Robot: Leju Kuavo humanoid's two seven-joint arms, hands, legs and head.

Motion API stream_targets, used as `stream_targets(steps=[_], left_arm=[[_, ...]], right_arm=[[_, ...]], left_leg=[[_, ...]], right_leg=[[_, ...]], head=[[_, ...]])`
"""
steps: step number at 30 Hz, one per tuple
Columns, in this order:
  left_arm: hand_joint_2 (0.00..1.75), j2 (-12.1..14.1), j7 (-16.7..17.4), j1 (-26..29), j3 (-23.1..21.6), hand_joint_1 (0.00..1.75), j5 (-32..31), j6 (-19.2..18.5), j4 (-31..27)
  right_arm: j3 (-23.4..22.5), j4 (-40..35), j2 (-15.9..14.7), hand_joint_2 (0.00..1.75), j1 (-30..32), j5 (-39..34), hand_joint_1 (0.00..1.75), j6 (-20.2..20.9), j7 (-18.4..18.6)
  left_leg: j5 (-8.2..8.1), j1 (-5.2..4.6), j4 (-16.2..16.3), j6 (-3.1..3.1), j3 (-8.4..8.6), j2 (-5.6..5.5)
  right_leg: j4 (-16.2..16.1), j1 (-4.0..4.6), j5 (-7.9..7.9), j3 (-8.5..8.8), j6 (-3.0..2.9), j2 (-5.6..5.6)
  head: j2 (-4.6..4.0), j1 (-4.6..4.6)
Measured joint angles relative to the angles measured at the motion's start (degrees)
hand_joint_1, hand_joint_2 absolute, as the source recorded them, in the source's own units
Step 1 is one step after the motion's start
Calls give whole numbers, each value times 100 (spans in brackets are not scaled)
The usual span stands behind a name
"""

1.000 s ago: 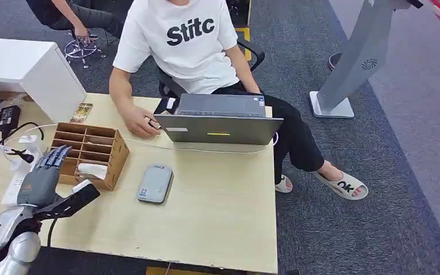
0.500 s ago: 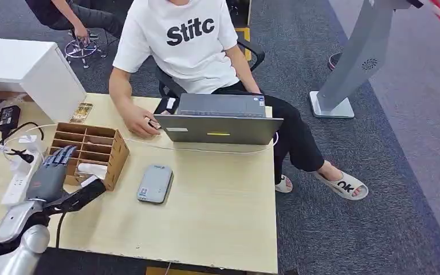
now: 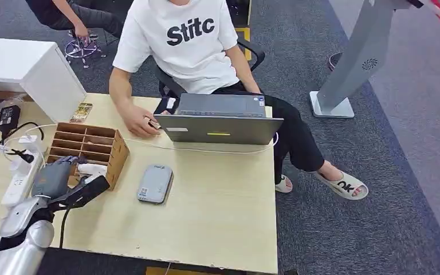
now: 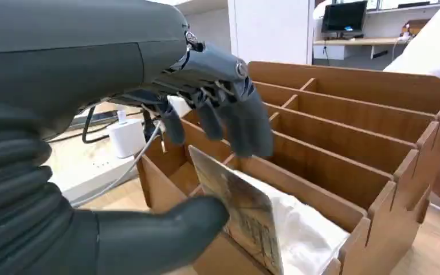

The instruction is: Pass the card to the sensor for recognition and then transmit it.

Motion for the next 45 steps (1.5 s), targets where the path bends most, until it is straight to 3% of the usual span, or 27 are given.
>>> stream_targets(steps=[11, 13, 22, 33, 45], left_arm=[[175, -7, -96, -10, -4, 159, 94, -59, 131], [175, -7, -96, -10, -4, 173, 98, -59, 146], [175, -7, -81, -12, -7, 175, 24, -11, 175], [175, -116, 162, -140, 2, 175, -92, 798, -55], [175, -157, 17, -348, 294, 175, 243, 1080, -695]], right_arm=[[0, 0, 0, 175, -1, 13, 0, 87, 0], [0, 0, 0, 175, 0, 13, 0, 94, 0], [0, 0, 0, 175, 0, 13, 0, 92, 0], [0, 0, 2, 175, 0, 72, 0, 83, 0], [-37, 0, 9, 175, 2, 159, 0, 77, 4]], left_leg=[[0, 0, 0, 0, -1, 0], [0, 0, 0, 0, -1, 0], [0, 0, 0, 0, -1, 0], [0, 0, 0, 0, -2, -1], [0, 1, 0, 0, -3, -1]], right_leg=[[0, 0, 0, 0, 0, 1], [0, 0, 0, 0, 0, 1], [0, 0, 0, 0, 0, 1], [0, 0, 0, 0, 0, -1], [2, 0, 0, -1, 0, -1]], head=[[0, 0], [0, 0], [0, 0], [0, -2], [0, 0]])
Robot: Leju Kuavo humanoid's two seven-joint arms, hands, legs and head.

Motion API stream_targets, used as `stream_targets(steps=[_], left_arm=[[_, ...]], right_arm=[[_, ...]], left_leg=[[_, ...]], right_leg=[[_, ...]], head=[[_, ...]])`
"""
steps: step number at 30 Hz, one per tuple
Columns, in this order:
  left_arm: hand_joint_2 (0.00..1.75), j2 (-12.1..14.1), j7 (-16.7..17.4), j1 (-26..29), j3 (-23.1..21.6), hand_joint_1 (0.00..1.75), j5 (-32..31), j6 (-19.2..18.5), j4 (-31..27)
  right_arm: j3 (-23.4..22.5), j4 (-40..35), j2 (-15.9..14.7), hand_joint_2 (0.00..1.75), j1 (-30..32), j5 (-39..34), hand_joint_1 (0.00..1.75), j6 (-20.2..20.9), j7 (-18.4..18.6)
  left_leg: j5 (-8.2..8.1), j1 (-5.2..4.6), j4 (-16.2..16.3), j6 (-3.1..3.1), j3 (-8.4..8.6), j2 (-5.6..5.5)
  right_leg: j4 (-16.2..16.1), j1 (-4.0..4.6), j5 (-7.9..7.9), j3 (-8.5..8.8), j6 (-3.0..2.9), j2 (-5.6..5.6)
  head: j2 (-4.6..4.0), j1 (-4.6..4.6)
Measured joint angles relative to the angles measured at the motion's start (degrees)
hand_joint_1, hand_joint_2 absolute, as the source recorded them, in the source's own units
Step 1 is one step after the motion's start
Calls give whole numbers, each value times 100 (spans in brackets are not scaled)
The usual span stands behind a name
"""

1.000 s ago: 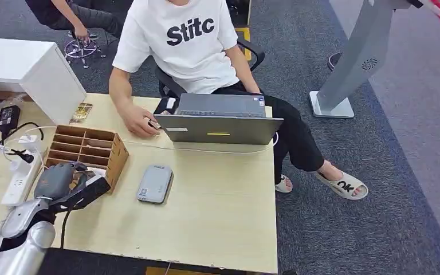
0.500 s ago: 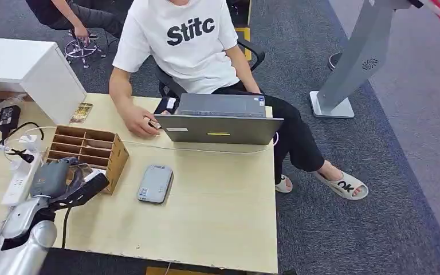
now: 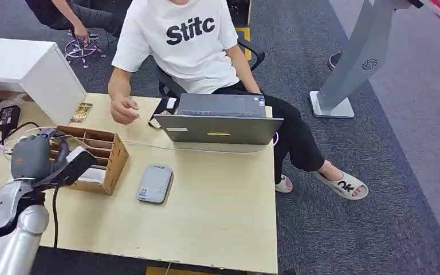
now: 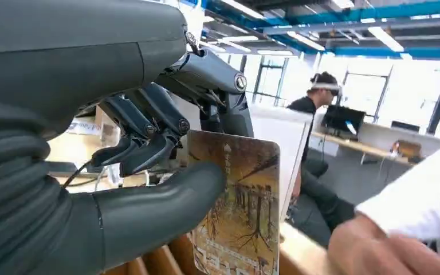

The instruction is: Pass the card to the sensor for recognition and then transmit it.

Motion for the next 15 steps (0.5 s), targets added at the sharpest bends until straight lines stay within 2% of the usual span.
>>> stream_targets(steps=[8, 12, 15], left_arm=[[175, 127, 33, -403, 313, 175, -22, -83, -212], [175, 289, 359, -626, 357, 175, -481, -37, -161], [175, 435, 435, -909, 420, 175, -671, -31, -17]], right_arm=[[-50, 0, 0, 175, -4, 61, 0, 0, 2], [-90, 0, 2, 175, -2, 114, 0, 0, 5], [-96, 0, 2, 175, -4, 149, 0, 0, 22]], left_leg=[[1, 0, 0, 0, 0, -2], [1, 1, 0, 0, -3, 0], [1, 1, 0, 0, -3, -1]], right_leg=[[1, 0, 0, 1, 0, -2], [1, 0, 0, -3, 0, 0], [1, 0, 0, -3, 0, -2]], head=[[0, 0], [0, 0], [0, 0]])
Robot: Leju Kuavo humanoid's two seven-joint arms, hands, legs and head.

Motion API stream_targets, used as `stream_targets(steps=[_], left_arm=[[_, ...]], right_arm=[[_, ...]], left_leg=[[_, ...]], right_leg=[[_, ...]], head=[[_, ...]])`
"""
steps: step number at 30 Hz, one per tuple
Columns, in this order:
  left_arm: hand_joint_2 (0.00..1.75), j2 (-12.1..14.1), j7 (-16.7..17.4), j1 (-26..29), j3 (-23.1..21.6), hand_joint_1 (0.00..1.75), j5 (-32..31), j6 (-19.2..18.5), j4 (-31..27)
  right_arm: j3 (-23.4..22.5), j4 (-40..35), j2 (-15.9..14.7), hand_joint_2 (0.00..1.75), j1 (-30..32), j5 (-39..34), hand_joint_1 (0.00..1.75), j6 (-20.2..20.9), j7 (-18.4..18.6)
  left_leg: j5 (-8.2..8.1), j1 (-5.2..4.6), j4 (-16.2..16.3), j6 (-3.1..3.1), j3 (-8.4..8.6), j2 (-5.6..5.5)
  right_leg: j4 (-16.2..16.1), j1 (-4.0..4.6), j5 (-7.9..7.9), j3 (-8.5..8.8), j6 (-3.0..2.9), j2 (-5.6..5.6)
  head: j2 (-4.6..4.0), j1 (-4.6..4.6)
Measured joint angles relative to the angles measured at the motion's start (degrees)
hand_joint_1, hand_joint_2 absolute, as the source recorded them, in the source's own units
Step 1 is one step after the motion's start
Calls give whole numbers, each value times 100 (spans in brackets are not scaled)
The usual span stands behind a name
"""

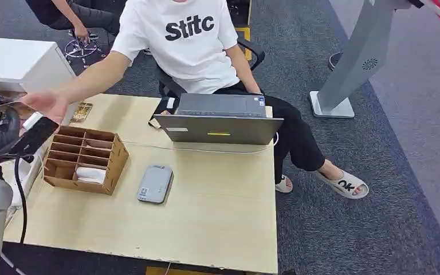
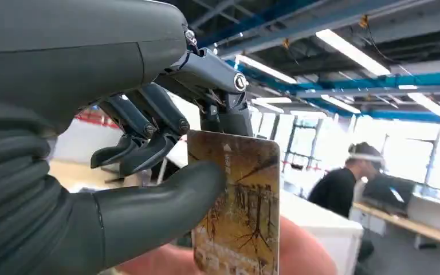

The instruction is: Pass the card to the sensor for recognition and then transmit it.

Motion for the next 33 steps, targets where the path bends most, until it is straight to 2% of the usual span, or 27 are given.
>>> stream_targets(steps=[5, 8, 15, 16, 17, 22, 27, 29, 33], left_arm=[[175, 35, -133, -157, 24, 175, -177, 225, 151], [175, -101, -168, -155, 18, 175, -347, 382, 170], [175, -282, -120, -155, -2, 175, -417, 411, 172], [175, -293, -124, -155, -2, 70, -417, 411, 172], [175, -311, -127, -155, -2, 3, -417, 411, 172], [175, -473, -168, -152, -64, 0, -398, 459, 168], [175, -715, -247, -63, -120, 0, -98, 621, -77], [175, -767, -308, 9, -123, 0, 101, 693, -228], [175, -783, -654, 426, -103, 0, 775, 888, -691]], right_arm=[[-7, 0, 0, 175, -1, 6, 0, 0, 35], [-11, 0, 0, 175, -5, 13, 0, 0, 68], [-17, 0, 7, 175, -24, 24, 0, 0, 74], [-19, 0, 7, 175, -25, 24, 0, 0, 74], [-22, 0, 7, 175, -24, 24, 0, 0, 74], [-37, 0, 7, 175, -27, 24, 0, 15, 68], [-48, 0, 20, 175, -25, 46, 0, 17, 127], [-63, 0, 24, 175, -26, 46, 0, 17, 133], [-151, 0, 35, 175, -23, 31, 0, 9, 131]], left_leg=[[0, -1, 0, 0, 2, 1], [0, -2, 2, 1, 0, -9], [3, -2, 3, 0, 1, -9], [3, -2, 3, 0, 1, -8], [3, -2, 2, 0, 1, -8], [3, -2, 3, 0, -1, -9], [2, -3, 3, 1, -3, -6], [2, -3, 3, 1, -3, -5], [2, -2, 1, 0, -4, -4]], right_leg=[[-1, -1, 0, -2, 0, 2], [-2, -1, 0, 2, 0, -10], [-2, -2, 2, 3, 1, -8], [-2, -1, 2, 3, 1, -7], [-2, -1, 2, 2, 1, -7], [-2, -1, 2, 1, 1, -8], [-3, -2, 3, 0, 2, -3], [-3, -2, 3, 0, 2, -3], [-1, -2, 2, 1, 2, -2]], head=[[0, 0], [0, 2], [0, 0], [0, 0], [0, 0], [0, 0], [0, -2], [0, -2], [0, -2]])
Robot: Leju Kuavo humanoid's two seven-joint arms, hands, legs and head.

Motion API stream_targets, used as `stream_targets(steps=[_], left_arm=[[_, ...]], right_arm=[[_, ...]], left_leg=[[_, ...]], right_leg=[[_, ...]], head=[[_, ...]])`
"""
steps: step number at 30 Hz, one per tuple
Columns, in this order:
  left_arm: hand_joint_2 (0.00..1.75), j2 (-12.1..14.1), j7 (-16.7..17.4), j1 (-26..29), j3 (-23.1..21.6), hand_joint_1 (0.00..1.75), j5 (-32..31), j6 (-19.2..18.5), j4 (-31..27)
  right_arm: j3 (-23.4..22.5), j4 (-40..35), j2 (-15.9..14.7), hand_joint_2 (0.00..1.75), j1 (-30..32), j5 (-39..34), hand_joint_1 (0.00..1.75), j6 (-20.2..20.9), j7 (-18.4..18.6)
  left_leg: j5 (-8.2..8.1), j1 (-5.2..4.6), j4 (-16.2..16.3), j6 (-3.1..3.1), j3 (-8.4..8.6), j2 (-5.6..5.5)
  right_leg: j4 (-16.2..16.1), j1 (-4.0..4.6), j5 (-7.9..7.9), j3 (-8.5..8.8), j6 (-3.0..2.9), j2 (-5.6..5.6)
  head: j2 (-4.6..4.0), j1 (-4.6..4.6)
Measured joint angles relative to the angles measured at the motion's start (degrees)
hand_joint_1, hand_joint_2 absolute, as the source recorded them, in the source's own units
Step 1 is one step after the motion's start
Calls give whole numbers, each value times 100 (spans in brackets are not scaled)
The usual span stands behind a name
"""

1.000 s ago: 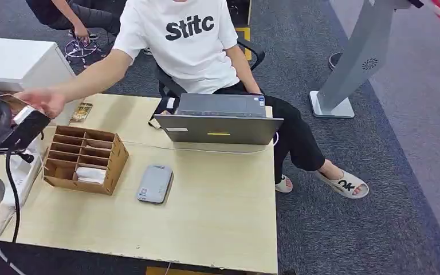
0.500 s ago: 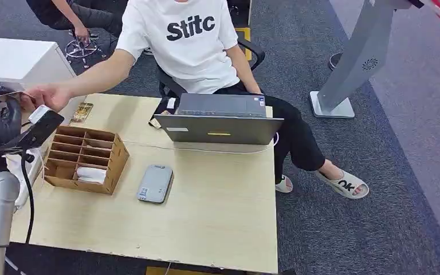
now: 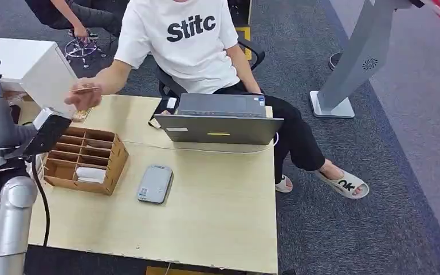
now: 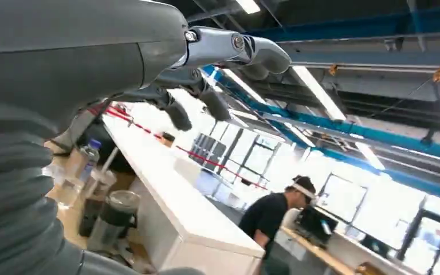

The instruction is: Pass the card to the sensor for recognition and then transmit it.

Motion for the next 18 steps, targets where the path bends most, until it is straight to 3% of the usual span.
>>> stream_targets(steps=[4, 7, 10, 11, 13, 15, 18], left_arm=[[175, 9, -650, 1040, 190, 0, 883, 193, -713], [175, -4, -1400, 2159, 516, 0, 1539, 450, -1373], [175, -184, -2261, 3367, 1083, 0, 2280, 653, -1948], [175, -327, -2605, 3731, 1377, 0, 2664, 552, -2104], [175, -674, -3032, 4156, 2150, 0, 3324, -87, -2281], [175, -1002, -3116, 4361, 2963, 0, 3610, -633, -2382], [175, -1285, -3169, 4587, 3745, 0, 3660, -789, -2507]], right_arm=[[-101, 0, 7, 175, 18, -61, 0, -17, -18], [-221, 0, 20, 175, 46, -153, 0, -50, -50], [-363, 2, 50, 175, 82, -208, 0, -131, -46], [-411, 2, 57, 175, 95, -208, 0, -151, -41], [-492, 2, 66, 175, 115, -205, 0, -208, -39], [-579, 0, 81, 175, 114, -199, 0, -225, -48], [-640, 2, 94, 175, 127, -199, 0, -230, -55]], left_leg=[[-3, 0, -7, 0, 3, 18], [-13, 0, -11, -1, -1, 30], [-28, 1, -11, -2, 2, 45], [-30, 0, -11, -1, -1, 44], [-30, 0, -11, 0, -4, 30], [-30, 1, -11, 0, -3, 31], [-27, 0, -11, -1, -1, 22]], right_leg=[[1, 0, -5, -3, -1, 17], [-1, 0, -13, -8, -2, 26], [-3, 0, -21, -12, -2, 40], [-4, 0, -25, -14, 0, 38], [-7, 0, -26, -15, 2, 22], [-7, 0, -26, -13, 1, 18], [-7, 0, -26, -10, 1, 9]], head=[[0, 0], [0, 7], [0, 0], [0, -2], [0, 0], [0, 2], [0, -4]])
